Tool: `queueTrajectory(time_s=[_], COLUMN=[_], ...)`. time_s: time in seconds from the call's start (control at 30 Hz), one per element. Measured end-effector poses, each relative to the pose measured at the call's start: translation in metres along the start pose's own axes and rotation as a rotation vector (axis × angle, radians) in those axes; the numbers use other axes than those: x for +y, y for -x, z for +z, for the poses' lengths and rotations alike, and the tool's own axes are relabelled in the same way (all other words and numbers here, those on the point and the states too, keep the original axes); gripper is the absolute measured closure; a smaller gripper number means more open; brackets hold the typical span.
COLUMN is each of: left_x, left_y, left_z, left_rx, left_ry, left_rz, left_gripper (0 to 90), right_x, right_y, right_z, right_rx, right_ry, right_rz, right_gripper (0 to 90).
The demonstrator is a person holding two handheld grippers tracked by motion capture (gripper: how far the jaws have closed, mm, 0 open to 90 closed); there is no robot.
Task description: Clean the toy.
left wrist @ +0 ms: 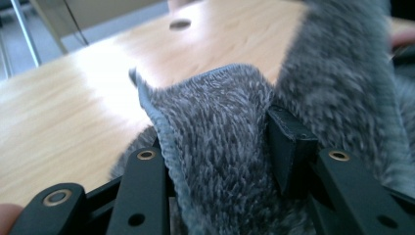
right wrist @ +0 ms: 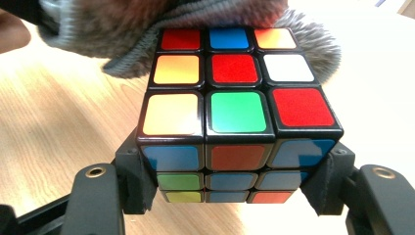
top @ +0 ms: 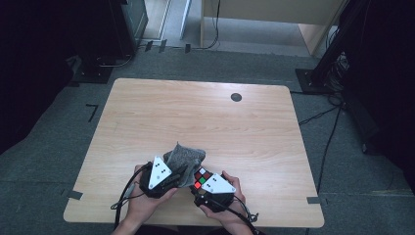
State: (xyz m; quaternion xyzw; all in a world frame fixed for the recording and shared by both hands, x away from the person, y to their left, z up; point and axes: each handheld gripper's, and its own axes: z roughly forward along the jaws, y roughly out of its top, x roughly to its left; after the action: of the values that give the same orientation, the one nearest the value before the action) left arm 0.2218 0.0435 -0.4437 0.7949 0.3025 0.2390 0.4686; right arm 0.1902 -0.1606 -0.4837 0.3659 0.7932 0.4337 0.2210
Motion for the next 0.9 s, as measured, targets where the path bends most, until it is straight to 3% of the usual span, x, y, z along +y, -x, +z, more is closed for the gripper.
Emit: queueTrajectory(time_s=[0.03,0.07,0.13,0.2,0.23,0.27,0.33,0.37,0.4,0.43,0.47,0.5,0.53,0.57,0.6,0.63,0.67,0.7,0.8,0.9], left_x=[0.002,0.004,0.006,0.008,0.007,0.006,0.005,0.004,0.004,0.004,0.004,0.004,0.004,0.005,0.008,0.008,0.008,0.008,0.006,0.004], left_y=[0.000,0.001,0.004,0.013,0.020,0.020,0.018,0.013,0.008,0.008,0.007,0.005,0.005,0.007,0.013,0.013,0.014,0.014,0.004,-0.010], left_z=[-0.002,-0.008,-0.010,-0.011,-0.006,-0.003,-0.002,-0.001,-0.002,-0.002,-0.003,-0.008,-0.008,-0.010,-0.012,-0.012,-0.011,-0.011,-0.010,-0.010], left_rx=[-0.010,-0.051,-0.076,-0.101,-0.059,-0.039,-0.042,-0.032,0.009,0.009,0.021,-0.065,-0.065,-0.114,-0.197,-0.197,-0.245,-0.245,-0.270,-0.233], left_ry=[0.019,0.068,0.096,0.105,0.059,0.040,0.040,0.028,0.014,0.014,0.013,0.050,0.050,0.079,0.117,0.117,0.120,0.120,0.115,0.100], left_rz=[-0.015,-0.029,-0.012,0.061,0.123,0.133,0.113,0.081,0.062,0.062,0.055,0.031,0.031,0.032,0.046,0.046,0.044,0.044,-0.011,-0.070], left_gripper=[56.9,56.6,55.3,52.0,49.3,47.6,47.1,47.1,52.5,59.1,59.1,68.1,70.7,72.0,72.7,72.6,72.0,72.1,75.5,81.8], right_x=[0.000,-0.001,-0.001,0.000,0.000,0.001,0.001,0.001,0.000,0.000,0.000,0.001,0.001,0.002,0.002,0.002,0.001,0.001,0.000,-0.002], right_y=[0.000,0.001,0.001,0.000,-0.001,-0.002,-0.002,-0.003,-0.003,-0.003,-0.002,-0.001,-0.001,0.000,0.000,0.000,0.001,0.001,0.004,0.006], right_z=[0.000,0.000,0.001,0.000,0.000,-0.001,-0.002,-0.002,-0.002,-0.002,-0.002,-0.002,-0.002,-0.002,-0.002,-0.002,-0.001,-0.001,-0.002,-0.001], right_rx=[0.000,-0.004,-0.007,-0.003,-0.004,-0.003,-0.006,-0.013,-0.012,-0.012,-0.010,-0.002,-0.002,-0.004,-0.002,-0.002,-0.005,-0.005,-0.009,-0.018], right_ry=[0.000,-0.010,-0.012,-0.010,-0.006,-0.002,0.001,-0.006,-0.011,-0.011,-0.005,0.008,0.008,0.011,0.010,0.010,0.008,0.008,0.008,0.001], right_rz=[0.000,-0.001,-0.003,-0.002,-0.003,-0.006,-0.010,-0.019,-0.017,-0.017,-0.013,-0.005,-0.005,-0.002,-0.003,-0.003,0.006,0.006,0.009,0.009], right_gripper=[34.6,34.6,34.6,34.6,34.6,34.6,34.7,34.6,34.6,34.6,34.7,34.6,34.6,34.6,34.6,34.6,34.6,34.6,34.6,34.6])
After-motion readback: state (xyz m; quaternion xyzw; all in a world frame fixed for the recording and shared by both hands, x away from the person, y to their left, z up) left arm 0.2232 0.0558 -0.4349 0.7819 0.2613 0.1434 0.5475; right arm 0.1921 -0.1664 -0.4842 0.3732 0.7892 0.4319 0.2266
